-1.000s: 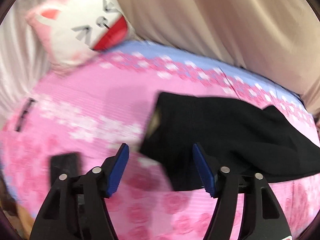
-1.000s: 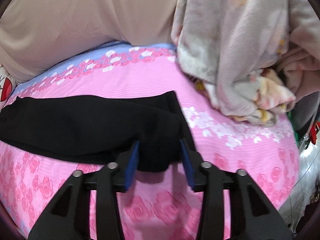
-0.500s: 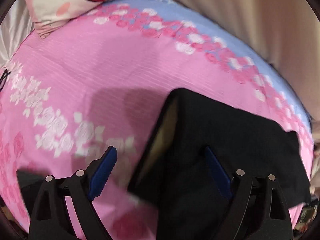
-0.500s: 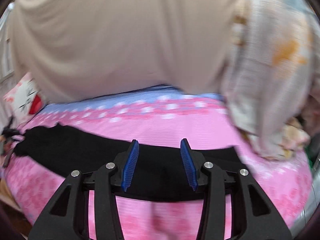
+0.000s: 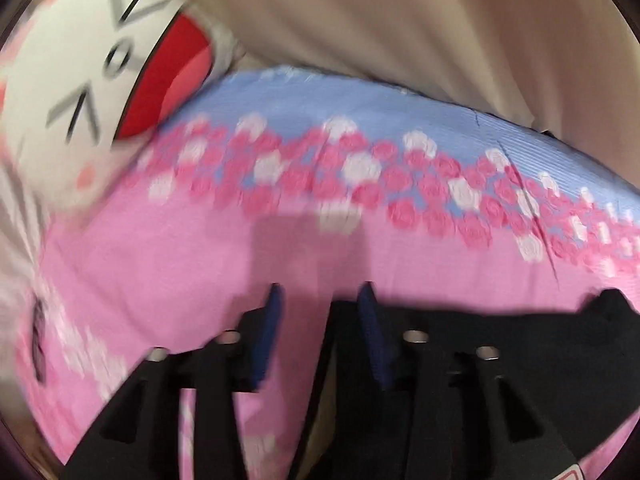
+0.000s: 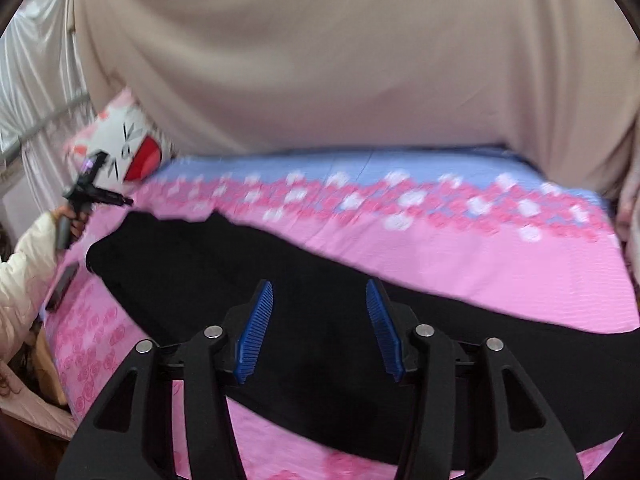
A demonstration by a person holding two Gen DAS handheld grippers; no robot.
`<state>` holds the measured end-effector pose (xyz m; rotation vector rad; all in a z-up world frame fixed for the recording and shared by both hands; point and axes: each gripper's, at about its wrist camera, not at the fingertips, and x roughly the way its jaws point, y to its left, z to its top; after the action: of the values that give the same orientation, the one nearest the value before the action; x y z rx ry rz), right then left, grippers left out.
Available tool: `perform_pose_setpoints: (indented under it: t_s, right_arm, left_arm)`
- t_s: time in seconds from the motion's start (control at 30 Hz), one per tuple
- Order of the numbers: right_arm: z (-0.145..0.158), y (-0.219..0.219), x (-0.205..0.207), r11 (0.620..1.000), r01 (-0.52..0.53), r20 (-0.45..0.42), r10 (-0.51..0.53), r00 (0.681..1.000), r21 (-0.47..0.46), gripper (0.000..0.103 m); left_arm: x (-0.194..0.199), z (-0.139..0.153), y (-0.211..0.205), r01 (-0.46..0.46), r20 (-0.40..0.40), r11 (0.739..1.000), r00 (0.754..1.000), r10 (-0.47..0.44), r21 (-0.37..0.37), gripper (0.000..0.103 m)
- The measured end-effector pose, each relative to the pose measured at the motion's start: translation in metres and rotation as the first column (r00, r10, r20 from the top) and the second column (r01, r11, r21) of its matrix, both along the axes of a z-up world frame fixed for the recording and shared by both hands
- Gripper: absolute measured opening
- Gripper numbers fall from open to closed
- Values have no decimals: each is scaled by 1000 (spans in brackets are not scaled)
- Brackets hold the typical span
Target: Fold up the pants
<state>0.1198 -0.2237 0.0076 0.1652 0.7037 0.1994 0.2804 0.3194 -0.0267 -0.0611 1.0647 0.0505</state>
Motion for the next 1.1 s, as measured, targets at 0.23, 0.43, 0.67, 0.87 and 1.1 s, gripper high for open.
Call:
perform_pose_setpoints:
  t_s: [0.23,0.43,0.67,0.87,1.1]
  right_arm:
    - [-1,124,21,921,-368,-9,370,929,-131,79]
    - [-10,197,34,828,-553,-5,555,832,-86,79]
    - [-16,194,22,868,-493,-30,492,870,-57,79]
    - [-18,166,19,910,-413,-34,413,910,-15,79]
    - [-28,164,21,922,-387,-57,387,920,10,79]
  left_arm:
    - [-131,5,56,-135,20,947,989,147,-292,83]
    - [-150,-27,43,-116,-23,934,993,115,-339,83]
    - [-112,-30,23,-3,-80,959,997,-20,-285,66]
    - [-127,-15,44,6,-71,906,997,-40,-424,89]
    - [-111,-35,28,37,-133,871,984,-116,-490,77]
